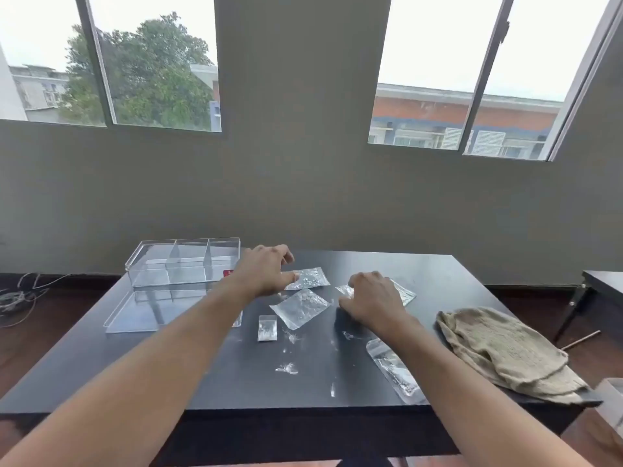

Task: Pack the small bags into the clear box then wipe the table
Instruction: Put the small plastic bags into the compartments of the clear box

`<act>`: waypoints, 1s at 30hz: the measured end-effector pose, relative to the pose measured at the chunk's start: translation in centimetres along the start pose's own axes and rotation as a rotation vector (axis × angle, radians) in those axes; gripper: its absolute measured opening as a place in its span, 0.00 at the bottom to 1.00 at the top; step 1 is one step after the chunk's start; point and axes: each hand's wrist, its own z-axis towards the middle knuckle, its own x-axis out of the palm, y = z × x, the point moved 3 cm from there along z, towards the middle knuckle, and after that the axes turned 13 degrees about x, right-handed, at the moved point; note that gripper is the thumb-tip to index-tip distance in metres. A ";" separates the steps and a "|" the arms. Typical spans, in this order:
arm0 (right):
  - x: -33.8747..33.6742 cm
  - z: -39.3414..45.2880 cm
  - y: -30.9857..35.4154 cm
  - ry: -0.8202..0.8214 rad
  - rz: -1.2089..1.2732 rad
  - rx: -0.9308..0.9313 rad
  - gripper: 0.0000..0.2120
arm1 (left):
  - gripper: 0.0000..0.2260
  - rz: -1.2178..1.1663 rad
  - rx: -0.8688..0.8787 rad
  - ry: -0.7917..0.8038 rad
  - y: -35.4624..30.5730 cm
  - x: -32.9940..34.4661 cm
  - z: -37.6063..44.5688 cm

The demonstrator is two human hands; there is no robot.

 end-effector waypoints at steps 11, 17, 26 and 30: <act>1.4 3.2 -0.7 0.035 0.033 0.000 0.12 | 0.29 0.041 -0.110 0.185 0.5 4.5 3.8; 1.1 3.6 -0.6 0.043 0.032 0.014 0.13 | 0.21 -0.135 -0.220 0.258 1.1 4.3 4.5; -0.1 3.7 -0.2 0.057 0.086 0.024 0.14 | 0.18 -0.362 -0.208 -0.014 1.2 3.0 3.7; -1.5 2.9 1.9 -0.086 0.172 -0.040 0.12 | 0.17 -0.647 -0.195 -0.282 3.2 0.1 1.5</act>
